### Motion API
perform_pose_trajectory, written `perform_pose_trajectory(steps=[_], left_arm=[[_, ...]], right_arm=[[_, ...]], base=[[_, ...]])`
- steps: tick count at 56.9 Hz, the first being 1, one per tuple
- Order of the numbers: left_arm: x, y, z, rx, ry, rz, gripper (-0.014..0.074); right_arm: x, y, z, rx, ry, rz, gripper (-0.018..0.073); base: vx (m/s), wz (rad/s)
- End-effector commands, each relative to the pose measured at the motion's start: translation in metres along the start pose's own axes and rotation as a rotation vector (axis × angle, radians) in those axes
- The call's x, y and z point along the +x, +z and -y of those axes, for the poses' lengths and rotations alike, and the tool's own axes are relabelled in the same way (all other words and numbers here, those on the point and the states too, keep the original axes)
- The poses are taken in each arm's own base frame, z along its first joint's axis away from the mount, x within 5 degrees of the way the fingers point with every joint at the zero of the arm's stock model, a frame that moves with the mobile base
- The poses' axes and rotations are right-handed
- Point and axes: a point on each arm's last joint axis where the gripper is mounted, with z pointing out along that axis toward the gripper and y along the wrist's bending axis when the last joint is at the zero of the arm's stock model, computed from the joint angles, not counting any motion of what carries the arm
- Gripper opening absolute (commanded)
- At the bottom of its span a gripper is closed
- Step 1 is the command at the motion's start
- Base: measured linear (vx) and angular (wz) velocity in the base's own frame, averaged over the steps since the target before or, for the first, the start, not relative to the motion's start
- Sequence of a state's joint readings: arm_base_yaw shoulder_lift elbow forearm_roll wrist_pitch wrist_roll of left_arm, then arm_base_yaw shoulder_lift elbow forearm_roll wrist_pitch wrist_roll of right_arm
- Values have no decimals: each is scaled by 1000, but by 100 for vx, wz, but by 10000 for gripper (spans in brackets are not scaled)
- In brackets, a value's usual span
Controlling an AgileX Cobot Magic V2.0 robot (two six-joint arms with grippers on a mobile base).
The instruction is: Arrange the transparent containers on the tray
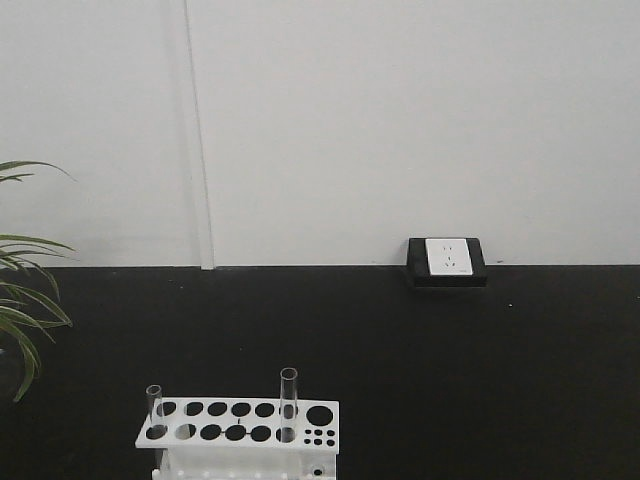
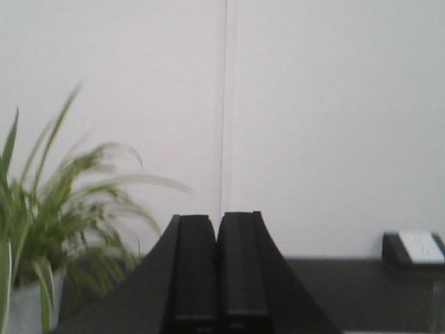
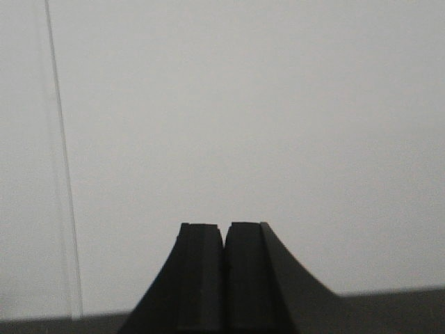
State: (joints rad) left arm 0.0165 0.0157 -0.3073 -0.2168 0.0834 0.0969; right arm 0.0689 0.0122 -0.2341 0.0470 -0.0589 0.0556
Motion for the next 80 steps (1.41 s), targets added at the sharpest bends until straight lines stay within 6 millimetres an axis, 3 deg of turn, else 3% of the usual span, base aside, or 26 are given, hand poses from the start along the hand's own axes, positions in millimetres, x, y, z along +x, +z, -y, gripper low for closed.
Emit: perform_pose_trajectory(steps=[1, 5, 10, 14, 20, 31, 39, 46, 51, 62, 70, 75, 80], left_arm=[[-75, 8, 8, 0, 81, 181, -3], [-105, 22, 11, 2, 114, 181, -3], [-121, 54, 14, 10, 117, 82, -3], [-124, 75, 15, 13, 116, 11, -3], [-116, 99, 14, 18, 111, -55, -3], [-99, 121, 13, 21, 111, -150, 1], [-95, 126, 12, 19, 111, -167, 30], [-94, 128, 12, 18, 110, -169, 113], [-92, 131, 12, 18, 110, -183, 192], [-87, 136, 11, 16, 109, -203, 447], [-86, 138, 11, 16, 109, -208, 572], [-88, 137, 11, 15, 109, -190, 601], [-92, 137, 11, 11, 85, -154, 598]], right_arm=[[-67, 12, -7, -7, -57, 161, -11], [-90, 30, -9, -5, -90, 150, -11], [-112, 58, -12, -3, -89, 113, -11], [-116, 80, -12, -1, -86, 75, -11], [-108, 110, -11, 4, -86, 3, -11], [-81, 138, -8, 14, -60, -117, -9], [-72, 144, -7, 19, -48, -173, 15], [-70, 145, -7, 19, -48, -184, 89], [-70, 145, -7, 19, -48, -184, 181], [-71, 145, -7, 19, -48, -173, 486], [-73, 145, -7, 17, -57, -152, 675], [-76, 145, -7, 17, -47, -119, 729], [-80, 146, -7, 22, 10, -84, 728]], base=[[0, 0], [0, 0], [0, 0], [0, 0], [0, 0], [0, 0], [0, 0], [0, 0], [0, 0], [0, 0], [0, 0], [0, 0], [0, 0]])
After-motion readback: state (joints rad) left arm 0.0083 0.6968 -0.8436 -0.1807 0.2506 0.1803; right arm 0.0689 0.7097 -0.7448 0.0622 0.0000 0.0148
